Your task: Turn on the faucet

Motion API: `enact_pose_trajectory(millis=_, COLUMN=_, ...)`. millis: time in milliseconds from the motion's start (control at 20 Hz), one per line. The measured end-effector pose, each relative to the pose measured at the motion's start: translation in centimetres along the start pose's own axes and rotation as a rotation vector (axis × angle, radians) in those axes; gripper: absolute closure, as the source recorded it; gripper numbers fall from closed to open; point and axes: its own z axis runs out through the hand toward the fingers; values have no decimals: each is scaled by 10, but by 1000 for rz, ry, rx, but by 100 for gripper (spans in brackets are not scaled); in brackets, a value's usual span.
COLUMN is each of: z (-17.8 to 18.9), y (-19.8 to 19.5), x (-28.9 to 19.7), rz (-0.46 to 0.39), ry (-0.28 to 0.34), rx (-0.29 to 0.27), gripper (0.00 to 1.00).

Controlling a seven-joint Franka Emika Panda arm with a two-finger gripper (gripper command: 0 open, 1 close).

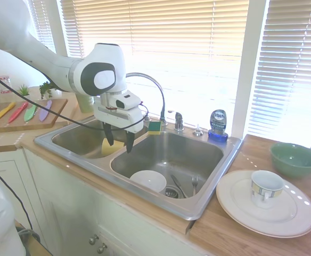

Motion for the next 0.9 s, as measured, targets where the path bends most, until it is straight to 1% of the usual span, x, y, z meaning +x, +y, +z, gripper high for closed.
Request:
enact_pose_trajectory(millis=150, z=4, y=0, x=1, rz=-5, ry=1, rx=-13, gripper=0)
enact_pose_trajectory(millis=200, z=5, y=0, x=1, rz=-5, ry=3, rx=-15, gripper=100)
enact_pose_trajectory(millis=750, z=10, y=6, x=4, rz=3, ry=11, rx=-14, gripper=100)
enact_pose_trajectory(millis=900, z=17, y=10, x=4, rz=5, ry=26, rx=-5, gripper=100)
